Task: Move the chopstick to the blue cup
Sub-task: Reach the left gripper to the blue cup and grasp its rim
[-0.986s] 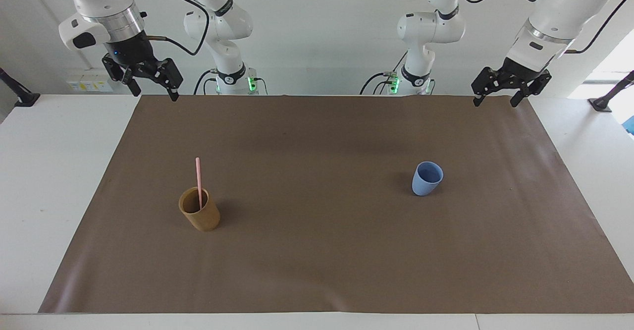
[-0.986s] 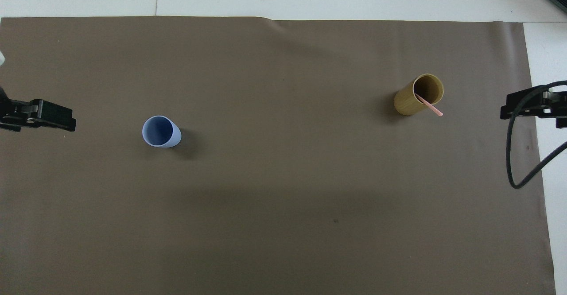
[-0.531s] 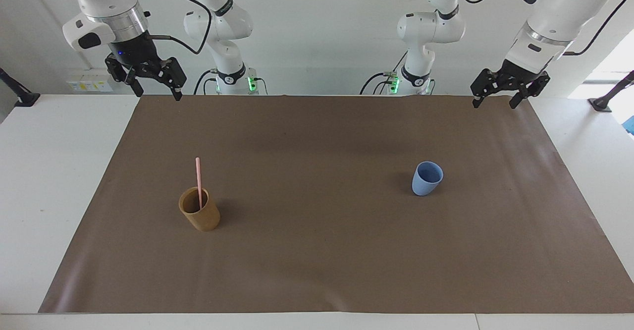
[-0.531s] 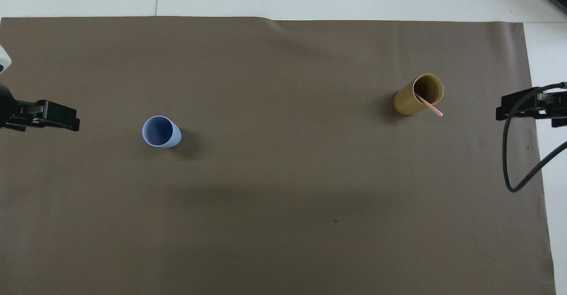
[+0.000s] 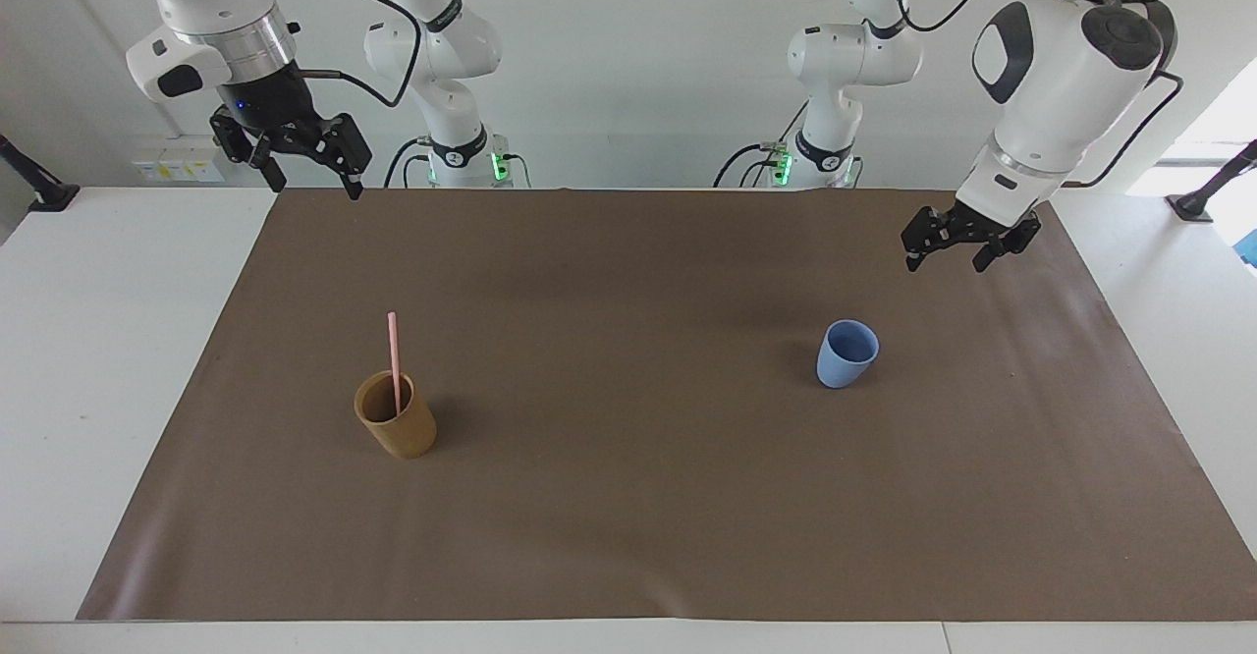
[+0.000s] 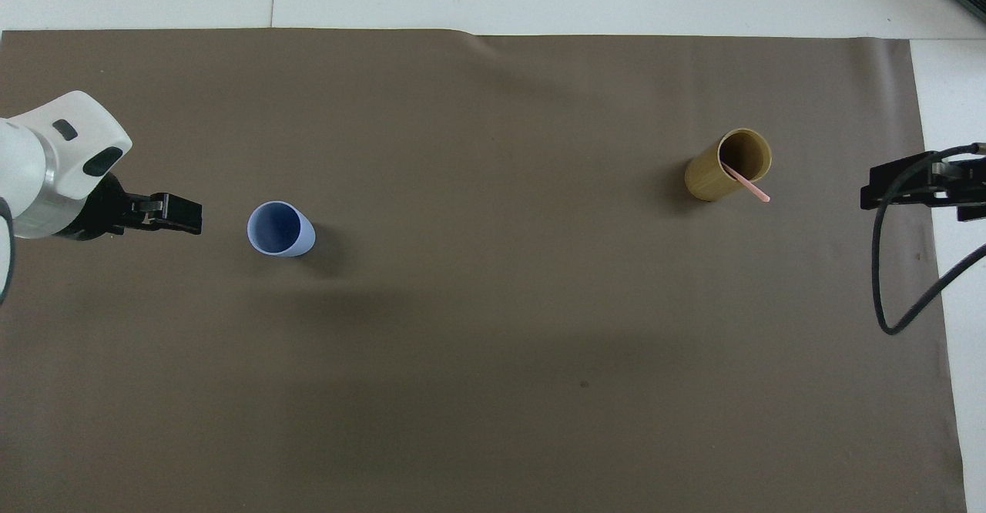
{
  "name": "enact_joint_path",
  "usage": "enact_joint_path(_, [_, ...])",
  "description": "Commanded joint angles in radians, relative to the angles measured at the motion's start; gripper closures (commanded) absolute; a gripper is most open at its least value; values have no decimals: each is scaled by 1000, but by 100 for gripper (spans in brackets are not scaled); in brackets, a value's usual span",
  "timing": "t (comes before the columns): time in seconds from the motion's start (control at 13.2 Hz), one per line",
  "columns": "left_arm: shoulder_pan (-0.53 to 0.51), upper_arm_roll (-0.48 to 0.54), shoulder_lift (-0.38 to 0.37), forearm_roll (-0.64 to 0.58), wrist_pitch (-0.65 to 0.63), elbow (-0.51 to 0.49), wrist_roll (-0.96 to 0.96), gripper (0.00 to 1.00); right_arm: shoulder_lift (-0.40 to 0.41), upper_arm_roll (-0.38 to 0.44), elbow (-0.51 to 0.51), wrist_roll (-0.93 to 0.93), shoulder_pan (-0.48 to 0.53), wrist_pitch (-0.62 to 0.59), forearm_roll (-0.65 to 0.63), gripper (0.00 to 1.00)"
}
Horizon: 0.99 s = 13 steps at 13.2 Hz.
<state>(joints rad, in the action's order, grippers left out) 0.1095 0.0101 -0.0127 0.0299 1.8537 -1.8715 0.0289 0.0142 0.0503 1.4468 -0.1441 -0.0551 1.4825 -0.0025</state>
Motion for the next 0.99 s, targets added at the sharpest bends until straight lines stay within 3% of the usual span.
enact_joint_path(0.0, [1, 1, -20, 15, 135, -119, -4, 0, 1, -7, 1, 15, 4, 4, -4, 0])
enact_joint_path(0.53, [45, -1, 135, 24, 323, -159, 77, 0, -2, -7, 4, 14, 4, -1, -2, 0])
enact_joint_path(0.91, [50, -1, 142, 28, 380, -192, 86, 0, -2, -6, 4, 14, 4, -2, -2, 0])
